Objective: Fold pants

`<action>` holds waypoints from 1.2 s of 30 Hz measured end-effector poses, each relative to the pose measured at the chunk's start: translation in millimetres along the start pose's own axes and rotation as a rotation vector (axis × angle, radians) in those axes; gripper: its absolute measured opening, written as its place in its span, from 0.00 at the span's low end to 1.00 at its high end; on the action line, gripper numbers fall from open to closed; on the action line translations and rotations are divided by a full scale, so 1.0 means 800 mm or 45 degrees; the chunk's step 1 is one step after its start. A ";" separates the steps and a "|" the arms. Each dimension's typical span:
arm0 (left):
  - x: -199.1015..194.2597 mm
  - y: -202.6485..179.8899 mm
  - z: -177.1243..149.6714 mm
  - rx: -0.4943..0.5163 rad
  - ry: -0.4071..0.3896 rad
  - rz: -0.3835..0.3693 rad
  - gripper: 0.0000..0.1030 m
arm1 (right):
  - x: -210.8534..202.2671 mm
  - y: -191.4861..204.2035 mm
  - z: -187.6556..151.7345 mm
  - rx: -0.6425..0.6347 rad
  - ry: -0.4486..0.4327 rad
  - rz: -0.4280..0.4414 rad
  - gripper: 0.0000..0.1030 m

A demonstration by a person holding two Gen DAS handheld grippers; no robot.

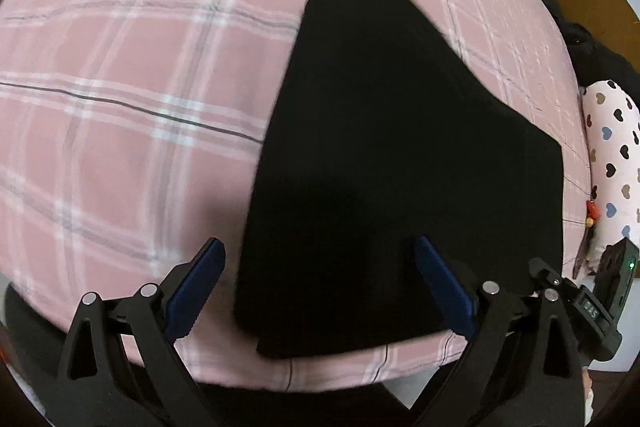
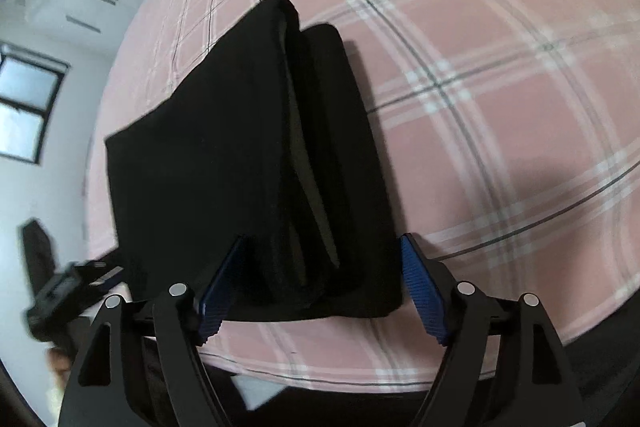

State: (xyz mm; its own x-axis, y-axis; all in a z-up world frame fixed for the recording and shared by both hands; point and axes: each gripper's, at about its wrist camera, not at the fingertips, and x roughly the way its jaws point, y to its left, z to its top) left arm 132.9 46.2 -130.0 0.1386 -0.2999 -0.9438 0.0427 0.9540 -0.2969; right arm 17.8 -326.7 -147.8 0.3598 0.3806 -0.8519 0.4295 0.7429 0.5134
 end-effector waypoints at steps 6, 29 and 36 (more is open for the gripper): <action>0.027 0.005 0.002 -0.096 0.011 -0.042 0.96 | 0.009 -0.005 0.000 0.056 -0.020 0.049 0.88; 0.000 -0.011 -0.066 -0.097 0.118 -0.068 0.58 | -0.016 -0.029 -0.047 0.031 0.042 0.128 0.56; 0.022 -0.039 -0.053 -0.071 0.102 0.032 0.85 | -0.008 -0.034 -0.049 0.034 0.046 0.101 0.71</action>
State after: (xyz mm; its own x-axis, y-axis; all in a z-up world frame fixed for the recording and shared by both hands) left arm 91.8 10.9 -143.8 0.0590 -0.2770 -0.9591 -0.0151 0.9604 -0.2783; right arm -28.9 -327.8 -160.3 0.3637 0.4576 -0.8114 0.4232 0.6948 0.5815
